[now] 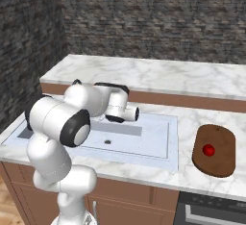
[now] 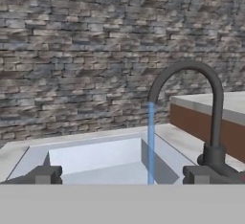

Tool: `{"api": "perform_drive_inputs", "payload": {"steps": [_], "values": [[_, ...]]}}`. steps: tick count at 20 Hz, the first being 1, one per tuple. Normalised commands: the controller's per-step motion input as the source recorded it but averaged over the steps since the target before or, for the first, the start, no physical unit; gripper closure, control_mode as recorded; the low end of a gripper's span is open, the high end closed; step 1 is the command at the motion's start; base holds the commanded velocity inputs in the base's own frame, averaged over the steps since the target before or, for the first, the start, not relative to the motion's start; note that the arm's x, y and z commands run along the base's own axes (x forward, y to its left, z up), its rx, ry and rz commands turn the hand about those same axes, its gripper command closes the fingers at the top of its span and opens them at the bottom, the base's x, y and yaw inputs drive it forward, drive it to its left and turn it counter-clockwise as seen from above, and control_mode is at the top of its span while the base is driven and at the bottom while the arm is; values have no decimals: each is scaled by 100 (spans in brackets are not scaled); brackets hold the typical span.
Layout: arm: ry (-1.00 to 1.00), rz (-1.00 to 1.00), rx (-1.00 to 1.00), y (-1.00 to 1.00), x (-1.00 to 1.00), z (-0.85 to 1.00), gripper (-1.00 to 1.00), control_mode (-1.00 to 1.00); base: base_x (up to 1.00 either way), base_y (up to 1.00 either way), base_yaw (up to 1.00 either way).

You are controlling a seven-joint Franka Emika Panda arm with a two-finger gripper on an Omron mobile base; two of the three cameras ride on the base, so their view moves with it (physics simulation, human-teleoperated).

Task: Pick the apple from the sink and place it on the cutting board to airdry. Then turn off the sink faucet.

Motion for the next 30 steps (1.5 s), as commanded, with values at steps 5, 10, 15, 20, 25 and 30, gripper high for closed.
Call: {"api": "perform_drive_inputs", "payload": {"steps": [5, 10, 15, 20, 25, 30], "values": [[0, 0, 0, 0, 10, 0, -100, -100, 0, 0, 0], [-3, 0, 3, 0, 2, 0, -100, -100, 0, 0, 0], [-11, 0, 5, 5, 0, 0, -100, -100, 0, 0, 0], [-8, 0, 4, 8, 3, 0, -100, -100, 0, 0, 0], [-1, 0, 1, 7, 18, -1, -100, -100, 0, 0, 0], [0, 0, 0, 0, 22, -4, -100, -100, 0, 0, 0]]}}
